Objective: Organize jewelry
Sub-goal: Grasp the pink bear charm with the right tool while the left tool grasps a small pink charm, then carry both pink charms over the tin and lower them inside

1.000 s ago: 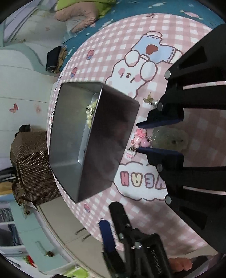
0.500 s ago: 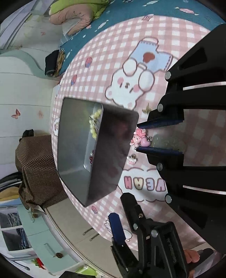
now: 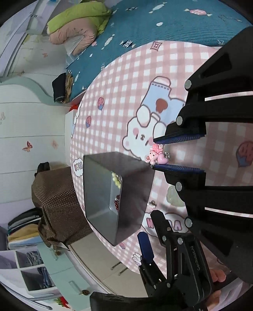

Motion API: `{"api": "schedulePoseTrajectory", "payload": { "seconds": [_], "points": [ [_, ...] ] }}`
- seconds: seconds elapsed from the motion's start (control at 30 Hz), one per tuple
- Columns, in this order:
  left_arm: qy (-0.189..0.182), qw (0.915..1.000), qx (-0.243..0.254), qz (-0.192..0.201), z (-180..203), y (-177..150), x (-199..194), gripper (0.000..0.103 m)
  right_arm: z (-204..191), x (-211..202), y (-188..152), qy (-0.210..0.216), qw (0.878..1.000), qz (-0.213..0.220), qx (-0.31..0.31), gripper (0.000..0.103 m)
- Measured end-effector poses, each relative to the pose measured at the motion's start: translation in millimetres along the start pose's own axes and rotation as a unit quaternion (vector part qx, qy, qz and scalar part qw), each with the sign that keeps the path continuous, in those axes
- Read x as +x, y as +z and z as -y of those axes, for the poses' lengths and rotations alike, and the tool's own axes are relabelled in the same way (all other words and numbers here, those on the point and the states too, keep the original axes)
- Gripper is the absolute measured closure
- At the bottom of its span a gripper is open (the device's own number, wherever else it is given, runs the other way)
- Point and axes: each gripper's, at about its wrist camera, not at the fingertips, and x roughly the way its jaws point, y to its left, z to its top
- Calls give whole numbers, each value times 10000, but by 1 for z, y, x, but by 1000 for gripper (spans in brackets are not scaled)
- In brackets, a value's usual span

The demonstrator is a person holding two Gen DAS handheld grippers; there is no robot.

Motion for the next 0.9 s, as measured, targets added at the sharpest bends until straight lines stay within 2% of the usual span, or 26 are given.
{"api": "schedulePoseTrajectory", "payload": {
  "seconds": [0.17, 0.33, 0.4, 0.43, 0.47, 0.9],
  "points": [
    [164, 9998, 102, -82, 9, 2, 9, 43, 10, 3, -5, 175, 9998, 30, 125, 83],
    [348, 9990, 200, -215, 14, 2, 20, 72, 18, 7, -7, 393, 9990, 22, 216, 83],
    [393, 9986, 285, -196, 18, 1, 22, 78, 19, 8, -7, 431, 9988, 32, 222, 83],
    [357, 9987, 318, -196, 19, 1, 22, 85, 20, 8, -7, 439, 9988, 38, 233, 83],
    [322, 9987, 337, -199, 20, 0, 22, 88, 21, 8, -7, 445, 9987, 43, 241, 83],
    [302, 9986, 407, -179, 25, -3, 17, 89, 22, 2, -7, 436, 9986, 95, 269, 83]
  ]
}}
